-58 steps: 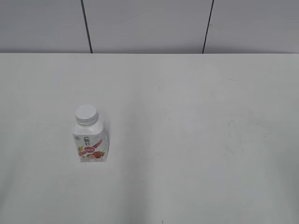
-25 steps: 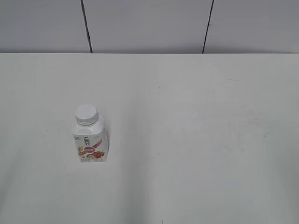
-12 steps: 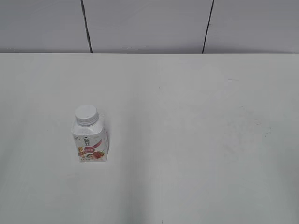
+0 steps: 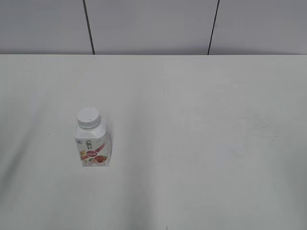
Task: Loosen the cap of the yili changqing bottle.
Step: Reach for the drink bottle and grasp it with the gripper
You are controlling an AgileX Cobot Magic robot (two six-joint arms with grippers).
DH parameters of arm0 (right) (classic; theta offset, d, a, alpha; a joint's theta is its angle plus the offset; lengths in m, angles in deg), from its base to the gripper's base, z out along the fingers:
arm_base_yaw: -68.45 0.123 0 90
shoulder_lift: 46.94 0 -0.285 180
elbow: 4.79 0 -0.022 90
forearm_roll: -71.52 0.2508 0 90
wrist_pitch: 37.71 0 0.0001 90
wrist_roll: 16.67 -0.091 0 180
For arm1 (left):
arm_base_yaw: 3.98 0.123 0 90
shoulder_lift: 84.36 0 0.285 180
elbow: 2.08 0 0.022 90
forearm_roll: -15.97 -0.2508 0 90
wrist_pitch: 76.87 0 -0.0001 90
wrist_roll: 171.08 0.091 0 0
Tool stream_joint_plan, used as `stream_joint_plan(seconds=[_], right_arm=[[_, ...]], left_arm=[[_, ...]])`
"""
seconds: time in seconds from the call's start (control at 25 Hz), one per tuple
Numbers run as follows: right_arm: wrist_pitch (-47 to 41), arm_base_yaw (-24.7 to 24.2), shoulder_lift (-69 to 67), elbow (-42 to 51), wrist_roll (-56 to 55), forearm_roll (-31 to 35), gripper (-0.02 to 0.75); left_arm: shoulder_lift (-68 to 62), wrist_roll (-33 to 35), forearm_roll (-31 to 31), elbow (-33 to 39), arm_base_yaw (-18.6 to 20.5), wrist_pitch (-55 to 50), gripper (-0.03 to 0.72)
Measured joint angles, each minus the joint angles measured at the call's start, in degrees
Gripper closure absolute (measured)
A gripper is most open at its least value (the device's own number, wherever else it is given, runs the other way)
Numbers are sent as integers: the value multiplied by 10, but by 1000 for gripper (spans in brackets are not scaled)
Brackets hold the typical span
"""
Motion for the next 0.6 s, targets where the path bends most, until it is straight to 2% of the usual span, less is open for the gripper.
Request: stream_joint_plan(seconds=[0.2, 0.32, 0.44, 0.6], right_arm=[[0, 0, 0, 0, 0, 0, 290], [0, 0, 0, 0, 0, 0, 290], [0, 0, 0, 0, 0, 0, 290], [0, 0, 0, 0, 0, 0, 290]], left_arm=[[-75, 0, -10, 71, 0, 114, 200], [-107, -21, -28, 78, -4, 140, 200], [-136, -55, -36, 80, -24, 161, 200], [-192, -65, -39, 106, -41, 210, 200]])
